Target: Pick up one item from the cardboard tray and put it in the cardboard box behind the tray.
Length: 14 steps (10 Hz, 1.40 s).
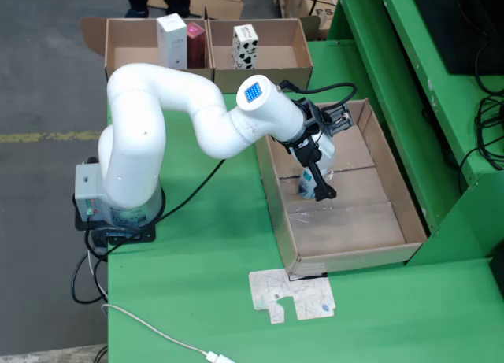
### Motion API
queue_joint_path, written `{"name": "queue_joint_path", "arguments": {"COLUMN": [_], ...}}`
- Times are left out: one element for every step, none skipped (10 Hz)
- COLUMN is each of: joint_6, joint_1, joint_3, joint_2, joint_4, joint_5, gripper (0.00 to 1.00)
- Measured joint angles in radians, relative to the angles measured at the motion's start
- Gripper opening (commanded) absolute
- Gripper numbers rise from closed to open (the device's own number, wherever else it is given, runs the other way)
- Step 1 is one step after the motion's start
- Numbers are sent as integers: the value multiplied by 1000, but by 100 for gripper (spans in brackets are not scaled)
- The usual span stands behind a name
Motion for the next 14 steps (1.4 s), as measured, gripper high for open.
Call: {"name": "queue_joint_path", "arguments": {"joint_6": [5,6,9,11,12,12,12,12,12,12,12,12,12,19], "joint_1": [5,9,14,18,21,21,21,20,21,23,26,31,29,34], "joint_3": [0,18,40,43,54,32,31,18,31,40,68,71,72,81], "joint_2": [-9,-35,-43,-45,-48,-35,-34,-32,-32,-32,-49,-49,-49,-48], "joint_4": [11,15,-2,-9,-21,-17,-15,-8,-9,-12,-19,-19,-19,-37], "joint_5": [-5,-14,-24,-31,-38,-38,-38,-38,-41,-43,-54,-54,-58,-66], "gripper": [100,100,100,100,100,100,100,100,100,100,100,100,100,100]}}
